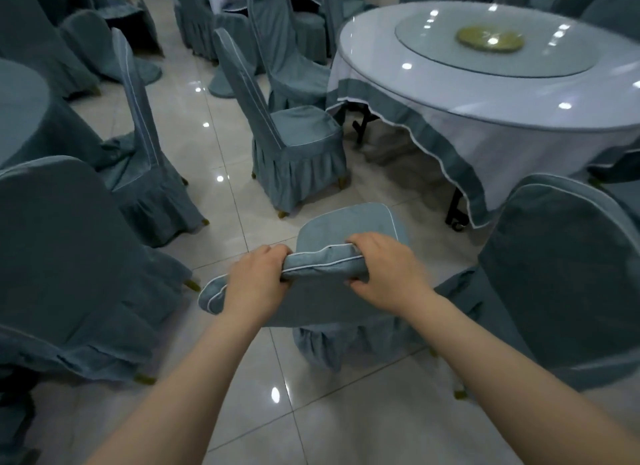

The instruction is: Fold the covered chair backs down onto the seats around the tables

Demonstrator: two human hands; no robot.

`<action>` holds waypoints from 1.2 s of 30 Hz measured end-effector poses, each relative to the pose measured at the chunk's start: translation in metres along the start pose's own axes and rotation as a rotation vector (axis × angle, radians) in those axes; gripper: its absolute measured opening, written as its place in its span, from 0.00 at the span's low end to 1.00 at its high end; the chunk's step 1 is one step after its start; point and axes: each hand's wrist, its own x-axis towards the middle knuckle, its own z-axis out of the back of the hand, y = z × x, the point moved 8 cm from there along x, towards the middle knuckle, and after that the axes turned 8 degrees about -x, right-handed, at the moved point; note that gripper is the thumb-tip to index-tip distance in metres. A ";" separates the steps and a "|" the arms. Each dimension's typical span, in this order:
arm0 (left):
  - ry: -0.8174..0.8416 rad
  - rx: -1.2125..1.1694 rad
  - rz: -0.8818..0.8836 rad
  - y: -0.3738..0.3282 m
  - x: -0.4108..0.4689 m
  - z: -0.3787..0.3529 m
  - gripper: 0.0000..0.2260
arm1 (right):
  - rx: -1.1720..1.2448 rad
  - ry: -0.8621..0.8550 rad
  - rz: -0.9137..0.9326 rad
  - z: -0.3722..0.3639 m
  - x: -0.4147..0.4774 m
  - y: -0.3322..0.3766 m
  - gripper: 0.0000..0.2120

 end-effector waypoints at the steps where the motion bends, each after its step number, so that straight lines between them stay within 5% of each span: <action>1: -0.001 0.001 -0.025 -0.010 0.003 -0.001 0.09 | -0.042 -0.001 0.017 0.001 0.003 0.005 0.25; 7: 0.170 -0.181 -0.117 -0.040 0.014 -0.024 0.09 | -0.190 0.053 -0.097 0.002 0.000 -0.023 0.18; 19: 0.266 0.041 -0.357 -0.126 0.066 -0.080 0.09 | -0.095 0.160 -0.311 -0.027 -0.023 -0.120 0.18; 36: 0.151 0.042 -0.562 -0.089 0.184 -0.076 0.09 | -0.048 0.117 -0.373 -0.064 0.083 -0.144 0.20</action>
